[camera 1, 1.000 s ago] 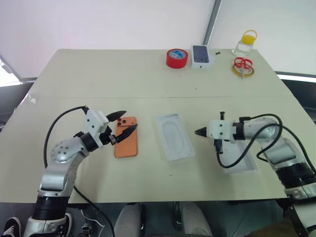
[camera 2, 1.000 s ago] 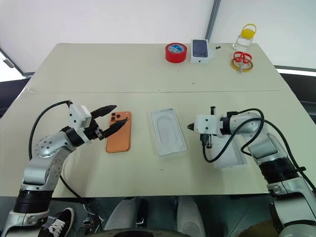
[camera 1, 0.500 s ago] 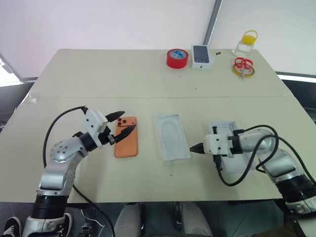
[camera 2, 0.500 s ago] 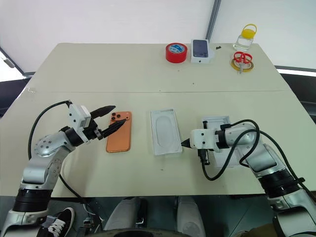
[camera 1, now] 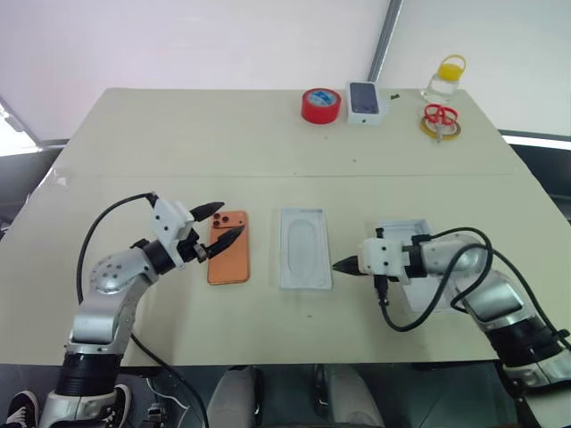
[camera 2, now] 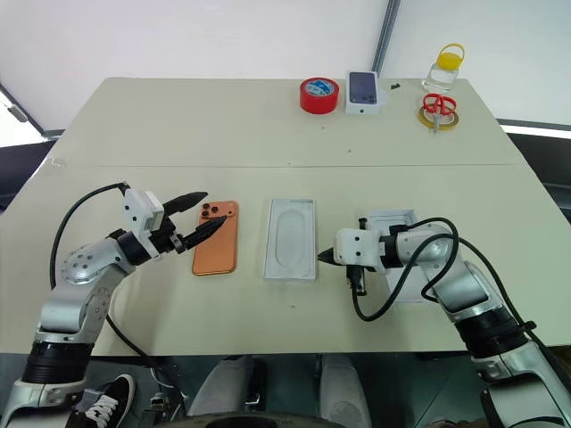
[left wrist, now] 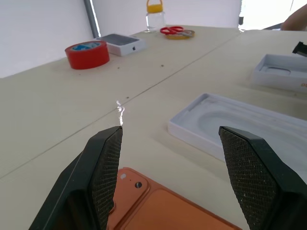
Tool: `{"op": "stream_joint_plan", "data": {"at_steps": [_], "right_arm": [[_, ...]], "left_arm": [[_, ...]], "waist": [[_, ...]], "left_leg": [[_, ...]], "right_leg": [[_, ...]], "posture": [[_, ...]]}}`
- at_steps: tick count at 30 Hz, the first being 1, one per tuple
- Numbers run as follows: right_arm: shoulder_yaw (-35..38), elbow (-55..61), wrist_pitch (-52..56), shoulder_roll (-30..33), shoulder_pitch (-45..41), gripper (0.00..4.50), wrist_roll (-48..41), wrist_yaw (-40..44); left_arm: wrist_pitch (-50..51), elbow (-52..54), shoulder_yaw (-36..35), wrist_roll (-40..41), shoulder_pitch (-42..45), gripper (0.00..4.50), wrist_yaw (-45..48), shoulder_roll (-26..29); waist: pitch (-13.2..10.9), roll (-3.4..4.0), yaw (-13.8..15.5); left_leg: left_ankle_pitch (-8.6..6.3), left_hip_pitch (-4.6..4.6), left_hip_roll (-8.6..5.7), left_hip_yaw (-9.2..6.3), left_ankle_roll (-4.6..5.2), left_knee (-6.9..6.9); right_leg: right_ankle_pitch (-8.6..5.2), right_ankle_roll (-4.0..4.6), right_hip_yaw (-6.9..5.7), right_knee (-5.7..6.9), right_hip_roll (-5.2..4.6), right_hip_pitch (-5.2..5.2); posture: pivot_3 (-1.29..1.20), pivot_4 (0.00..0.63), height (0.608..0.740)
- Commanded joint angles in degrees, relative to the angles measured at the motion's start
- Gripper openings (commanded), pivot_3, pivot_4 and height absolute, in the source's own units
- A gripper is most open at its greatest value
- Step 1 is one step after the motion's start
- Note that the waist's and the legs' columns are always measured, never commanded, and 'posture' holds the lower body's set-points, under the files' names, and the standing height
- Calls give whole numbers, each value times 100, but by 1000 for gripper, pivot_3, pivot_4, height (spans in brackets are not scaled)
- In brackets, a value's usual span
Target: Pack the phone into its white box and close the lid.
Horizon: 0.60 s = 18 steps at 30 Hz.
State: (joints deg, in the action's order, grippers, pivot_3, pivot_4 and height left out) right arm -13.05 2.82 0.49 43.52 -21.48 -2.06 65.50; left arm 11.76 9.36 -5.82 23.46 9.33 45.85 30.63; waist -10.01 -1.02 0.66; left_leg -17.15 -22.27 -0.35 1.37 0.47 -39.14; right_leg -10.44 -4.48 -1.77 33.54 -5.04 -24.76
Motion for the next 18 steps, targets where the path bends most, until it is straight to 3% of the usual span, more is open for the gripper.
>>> {"op": "stream_joint_plan", "data": {"at_steps": [1,6,9,13,18], "right_arm": [[414,-101,-51,0,-473,55,-151,-190],[436,-26,240,-577,-1101,55,-317,-621],[16,-38,549,-1319,-1460,55,-233,-880],[-661,-609,526,-2273,-1959,55,297,-1300],[-1445,-1277,140,-2610,-2224,55,988,-1283]], "left_arm": [[913,192,-393,571,-10,3399,-78,253],[2606,-167,-956,1387,148,3399,-268,723],[3727,-480,-1367,2091,275,3399,-437,834],[4318,-903,-1342,1971,394,3399,-727,933],[5183,-953,-1401,2195,577,3399,-1040,867]], "waist": [[-1,1,-13],[0,0,-48],[0,0,-62],[-1,0,-129],[0,-2,-121]], "left_leg": [[0,0,1,0,0,0],[0,1,8,-1,0,1],[0,3,8,-3,0,1],[0,2,4,-7,0,0],[3,-1,-5,-12,-5,1]], "right_leg": [[0,0,0,0,1,-1],[1,-4,-1,8,9,-5],[3,-9,-1,23,10,-7],[9,-20,0,55,7,-20],[9,-19,-1,58,-1,-20]], "posture": [[0,150,740],[0,150,740],[0,150,740],[0,150,740],[0,150,740]]}}
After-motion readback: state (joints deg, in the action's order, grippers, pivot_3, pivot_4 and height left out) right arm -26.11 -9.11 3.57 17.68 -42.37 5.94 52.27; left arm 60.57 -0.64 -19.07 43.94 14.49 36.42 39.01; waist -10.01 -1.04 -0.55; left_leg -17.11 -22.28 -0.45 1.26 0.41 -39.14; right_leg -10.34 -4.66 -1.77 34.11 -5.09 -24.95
